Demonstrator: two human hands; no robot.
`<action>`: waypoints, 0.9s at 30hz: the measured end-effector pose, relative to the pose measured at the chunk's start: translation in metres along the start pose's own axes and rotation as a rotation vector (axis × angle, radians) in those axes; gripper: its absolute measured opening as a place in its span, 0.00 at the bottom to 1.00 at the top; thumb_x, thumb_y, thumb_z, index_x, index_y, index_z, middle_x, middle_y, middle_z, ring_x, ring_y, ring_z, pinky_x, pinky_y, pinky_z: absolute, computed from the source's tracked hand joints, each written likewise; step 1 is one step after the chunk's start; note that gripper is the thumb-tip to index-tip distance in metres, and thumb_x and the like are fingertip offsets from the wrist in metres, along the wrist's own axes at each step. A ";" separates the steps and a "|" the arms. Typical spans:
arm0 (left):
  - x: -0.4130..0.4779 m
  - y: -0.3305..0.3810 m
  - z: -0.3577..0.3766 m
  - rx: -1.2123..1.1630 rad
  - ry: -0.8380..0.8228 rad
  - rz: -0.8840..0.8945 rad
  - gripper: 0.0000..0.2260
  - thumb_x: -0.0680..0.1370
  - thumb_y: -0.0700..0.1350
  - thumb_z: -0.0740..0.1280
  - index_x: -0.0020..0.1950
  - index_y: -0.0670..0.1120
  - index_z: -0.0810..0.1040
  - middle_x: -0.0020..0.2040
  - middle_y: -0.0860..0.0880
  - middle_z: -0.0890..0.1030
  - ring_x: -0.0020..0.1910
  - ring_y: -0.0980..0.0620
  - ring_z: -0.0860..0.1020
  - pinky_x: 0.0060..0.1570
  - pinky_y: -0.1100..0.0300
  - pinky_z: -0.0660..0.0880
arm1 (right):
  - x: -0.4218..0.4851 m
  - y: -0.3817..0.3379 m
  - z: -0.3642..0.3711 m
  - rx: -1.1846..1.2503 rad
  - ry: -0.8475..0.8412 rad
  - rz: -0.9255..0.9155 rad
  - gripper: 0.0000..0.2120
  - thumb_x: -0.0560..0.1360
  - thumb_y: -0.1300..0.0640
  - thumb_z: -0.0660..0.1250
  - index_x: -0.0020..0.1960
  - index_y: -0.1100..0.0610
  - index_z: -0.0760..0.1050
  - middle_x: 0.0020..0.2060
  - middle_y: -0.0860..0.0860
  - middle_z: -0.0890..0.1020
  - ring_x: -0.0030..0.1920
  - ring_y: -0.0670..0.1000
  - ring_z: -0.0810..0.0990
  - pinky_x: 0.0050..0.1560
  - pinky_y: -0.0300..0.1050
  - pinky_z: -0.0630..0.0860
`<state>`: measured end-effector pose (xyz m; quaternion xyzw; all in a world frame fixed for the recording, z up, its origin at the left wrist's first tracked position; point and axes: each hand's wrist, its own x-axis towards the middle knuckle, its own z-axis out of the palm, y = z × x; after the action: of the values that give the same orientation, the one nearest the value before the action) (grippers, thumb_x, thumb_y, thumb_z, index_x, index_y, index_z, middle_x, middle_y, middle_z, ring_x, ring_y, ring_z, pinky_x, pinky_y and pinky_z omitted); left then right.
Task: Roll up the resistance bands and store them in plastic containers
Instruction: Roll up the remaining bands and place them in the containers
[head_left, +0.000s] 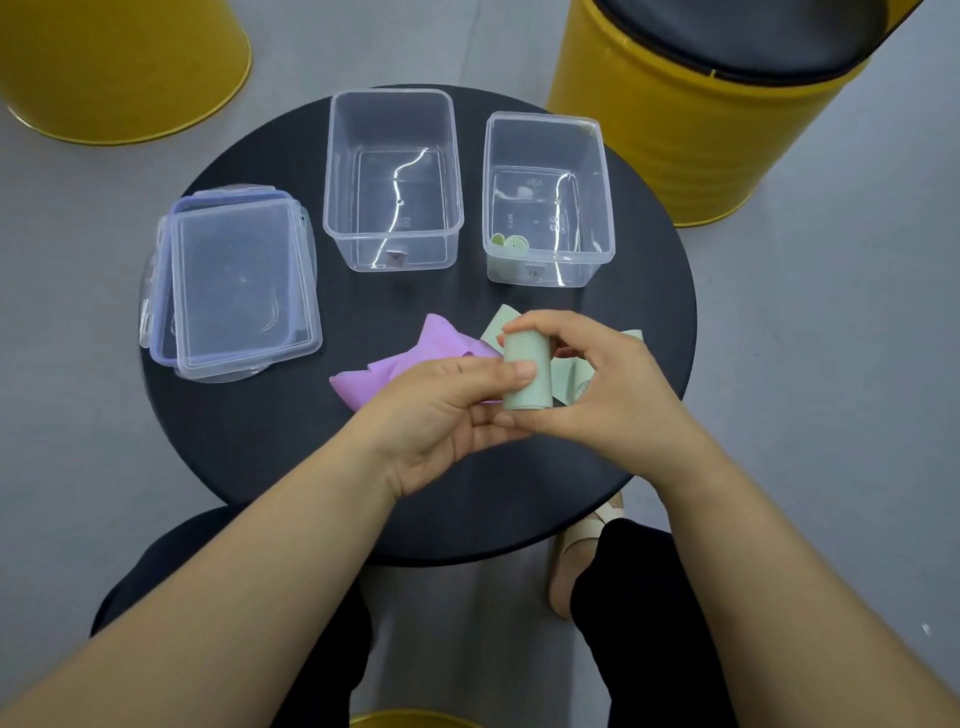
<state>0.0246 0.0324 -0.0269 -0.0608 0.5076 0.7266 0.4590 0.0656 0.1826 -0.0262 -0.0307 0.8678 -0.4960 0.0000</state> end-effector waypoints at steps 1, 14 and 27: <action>0.001 0.000 0.000 0.009 0.007 0.003 0.14 0.69 0.42 0.67 0.52 0.39 0.79 0.52 0.43 0.83 0.42 0.51 0.82 0.54 0.53 0.78 | 0.000 0.000 0.001 -0.001 0.003 0.004 0.24 0.60 0.48 0.77 0.51 0.35 0.71 0.50 0.36 0.77 0.49 0.47 0.76 0.55 0.40 0.72; 0.006 0.010 0.004 0.420 0.152 0.139 0.08 0.74 0.37 0.69 0.51 0.44 0.81 0.35 0.53 0.82 0.26 0.61 0.77 0.25 0.72 0.70 | 0.007 0.007 -0.022 0.460 -0.063 0.329 0.24 0.67 0.48 0.69 0.63 0.46 0.70 0.57 0.46 0.79 0.49 0.43 0.82 0.53 0.37 0.77; 0.032 0.010 0.010 0.823 0.188 0.410 0.12 0.68 0.39 0.74 0.44 0.54 0.78 0.40 0.57 0.82 0.41 0.62 0.79 0.41 0.75 0.72 | 0.016 0.028 -0.038 0.273 -0.039 0.338 0.21 0.56 0.53 0.78 0.49 0.51 0.81 0.44 0.48 0.85 0.49 0.47 0.83 0.58 0.54 0.77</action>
<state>0.0029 0.0593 -0.0333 0.1622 0.7944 0.5320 0.2441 0.0471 0.2287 -0.0301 0.1059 0.7853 -0.6011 0.1043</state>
